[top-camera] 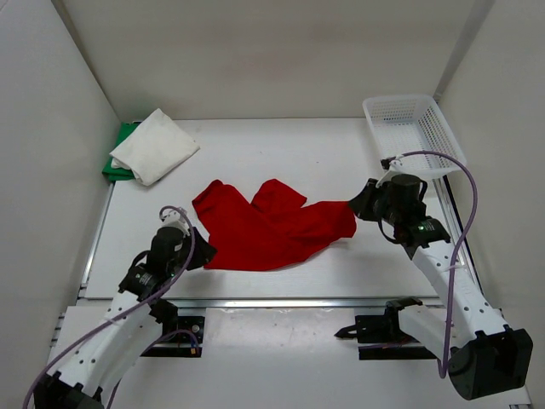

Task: Fold and stack the t-shirts
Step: Flatten out the tshirt

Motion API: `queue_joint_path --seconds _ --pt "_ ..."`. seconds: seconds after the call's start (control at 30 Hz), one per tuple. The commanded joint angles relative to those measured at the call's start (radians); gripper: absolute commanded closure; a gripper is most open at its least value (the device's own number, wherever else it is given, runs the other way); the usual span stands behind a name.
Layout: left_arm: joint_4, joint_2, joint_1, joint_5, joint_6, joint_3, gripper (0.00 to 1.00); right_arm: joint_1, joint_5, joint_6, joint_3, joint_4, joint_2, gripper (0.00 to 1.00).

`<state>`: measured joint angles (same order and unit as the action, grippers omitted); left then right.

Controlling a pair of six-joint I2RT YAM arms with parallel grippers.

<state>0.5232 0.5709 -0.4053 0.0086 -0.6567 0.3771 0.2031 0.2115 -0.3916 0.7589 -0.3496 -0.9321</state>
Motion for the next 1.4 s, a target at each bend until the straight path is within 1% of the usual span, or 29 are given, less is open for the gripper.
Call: queue_joint_path --seconds 0.0,0.03,0.1,0.13,0.17,0.27,0.37,0.4,0.47,0.53,0.57,0.67,0.73,0.77,0.83,0.97,1.07,1.17,1.27,1.3,1.33,1.37 --pt "0.06 -0.057 0.006 -0.09 -0.136 -0.029 0.53 0.018 0.0 0.01 0.01 0.041 0.01 0.99" --pt "0.075 -0.063 0.026 -0.093 -0.159 -0.04 0.51 0.028 0.0 0.011 0.011 0.041 0.013 1.0" --pt "0.107 -0.127 0.097 -0.062 -0.162 -0.064 0.49 0.035 0.005 0.007 0.005 0.044 0.015 0.99" --pt "0.125 -0.141 0.161 -0.024 -0.162 -0.073 0.49 0.039 0.012 0.0 0.0 0.049 0.022 1.0" --pt "0.144 -0.158 0.171 -0.036 -0.178 -0.064 0.48 0.036 0.02 0.0 -0.003 0.06 0.026 1.0" --pt "0.192 -0.137 0.16 -0.085 -0.196 -0.047 0.48 0.047 0.028 0.006 -0.001 0.052 0.021 0.99" --pt "0.179 -0.115 0.186 -0.033 -0.216 -0.087 0.46 0.05 0.052 0.0 -0.019 0.08 0.05 1.0" --pt "0.157 -0.111 0.184 -0.021 -0.24 -0.113 0.46 0.042 0.069 -0.001 -0.023 0.083 0.056 1.0" --pt "0.124 -0.111 0.181 -0.009 -0.273 -0.161 0.48 0.045 0.081 -0.003 -0.03 0.089 0.062 1.0" --pt "0.095 -0.131 0.145 -0.024 -0.313 -0.21 0.48 0.068 0.075 -0.001 -0.032 0.089 0.07 1.0" --pt "0.083 -0.146 0.134 -0.038 -0.343 -0.214 0.47 0.074 0.081 -0.004 -0.035 0.093 0.07 1.0" --pt "0.022 -0.114 0.097 -0.058 -0.399 -0.251 0.47 0.091 0.091 -0.003 -0.036 0.092 0.078 1.0" --pt "-0.011 -0.106 0.082 -0.064 -0.438 -0.276 0.47 0.093 0.086 -0.003 -0.043 0.098 0.081 1.0" --pt "-0.052 -0.103 0.079 -0.058 -0.448 -0.296 0.48 0.099 0.086 -0.004 -0.04 0.093 0.078 1.0" --pt "-0.06 -0.1 0.071 -0.053 -0.465 -0.305 0.5 0.093 0.082 -0.004 -0.038 0.092 0.084 1.0" --pt "-0.064 -0.114 0.098 -0.062 -0.446 -0.303 0.56 0.088 0.091 -0.004 -0.041 0.098 0.082 1.0" --pt "-0.075 -0.118 0.166 -0.038 -0.423 -0.31 0.6 0.087 0.097 -0.007 -0.044 0.092 0.079 1.0" --pt "-0.118 -0.106 0.181 -0.022 -0.412 -0.314 0.69 0.09 0.095 -0.003 -0.041 0.103 0.081 1.0" --pt "-0.159 -0.065 0.155 -0.027 -0.411 -0.302 0.79 0.087 0.086 -0.006 -0.046 0.1 0.081 1.0" --pt "-0.178 -0.043 0.155 -0.036 -0.412 -0.294 0.86 0.088 0.088 -0.006 -0.05 0.089 0.081 1.0" --pt "-0.19 -0.037 0.142 -0.035 -0.411 -0.29 0.89 0.087 0.075 -0.01 -0.049 0.098 0.084 1.0" --pt "-0.218 -0.016 0.138 -0.036 -0.412 -0.271 0.89 0.09 0.08 -0.009 -0.053 0.092 0.085 1.0"
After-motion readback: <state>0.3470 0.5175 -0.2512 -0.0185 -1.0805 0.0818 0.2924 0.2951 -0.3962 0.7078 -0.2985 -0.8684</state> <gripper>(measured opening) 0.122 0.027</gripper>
